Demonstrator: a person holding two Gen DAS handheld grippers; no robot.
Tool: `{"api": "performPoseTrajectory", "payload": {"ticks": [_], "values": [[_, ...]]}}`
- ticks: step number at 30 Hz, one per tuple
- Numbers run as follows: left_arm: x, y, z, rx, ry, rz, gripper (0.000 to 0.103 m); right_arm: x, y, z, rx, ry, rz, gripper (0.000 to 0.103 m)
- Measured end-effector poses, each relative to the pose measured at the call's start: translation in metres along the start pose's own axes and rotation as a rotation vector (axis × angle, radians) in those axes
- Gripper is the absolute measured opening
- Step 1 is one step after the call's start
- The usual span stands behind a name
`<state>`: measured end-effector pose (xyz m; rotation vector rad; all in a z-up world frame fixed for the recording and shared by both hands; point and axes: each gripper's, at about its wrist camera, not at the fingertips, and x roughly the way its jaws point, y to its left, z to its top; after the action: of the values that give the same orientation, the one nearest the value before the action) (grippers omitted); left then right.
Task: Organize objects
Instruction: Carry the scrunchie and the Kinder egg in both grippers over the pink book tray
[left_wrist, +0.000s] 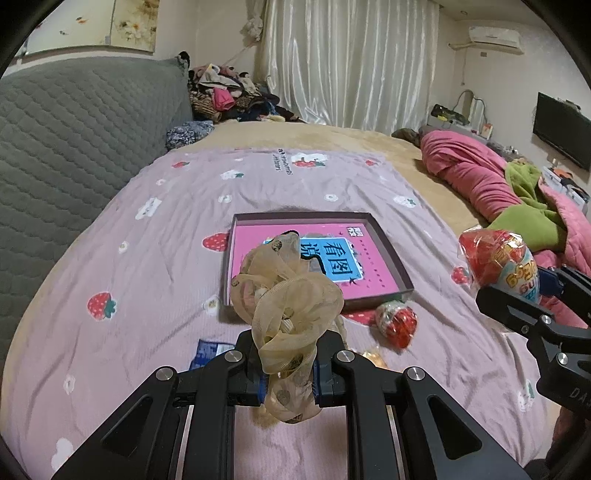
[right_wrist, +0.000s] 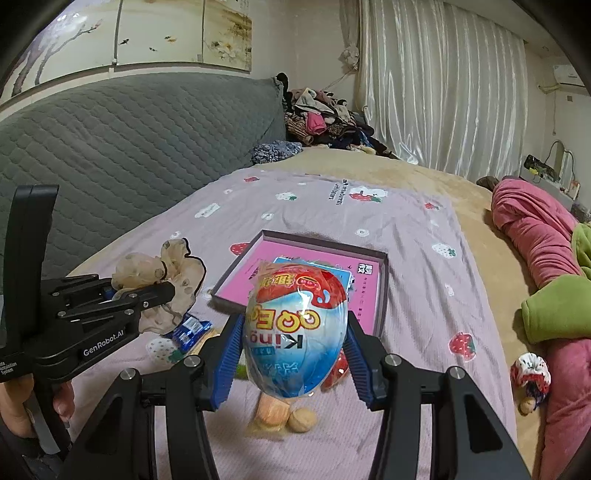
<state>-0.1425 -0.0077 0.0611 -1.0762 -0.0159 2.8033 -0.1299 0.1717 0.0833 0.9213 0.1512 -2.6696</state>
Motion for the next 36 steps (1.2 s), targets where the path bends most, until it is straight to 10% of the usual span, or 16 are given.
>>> {"api": "performPoseTrajectory", "payload": {"ticks": [36], "values": [[0.209,0.008,0.097,0.011,0.103,0.008,0.017,0.216,-0.091,0.065,0.065,0.090,-0.006,0.053]]}}
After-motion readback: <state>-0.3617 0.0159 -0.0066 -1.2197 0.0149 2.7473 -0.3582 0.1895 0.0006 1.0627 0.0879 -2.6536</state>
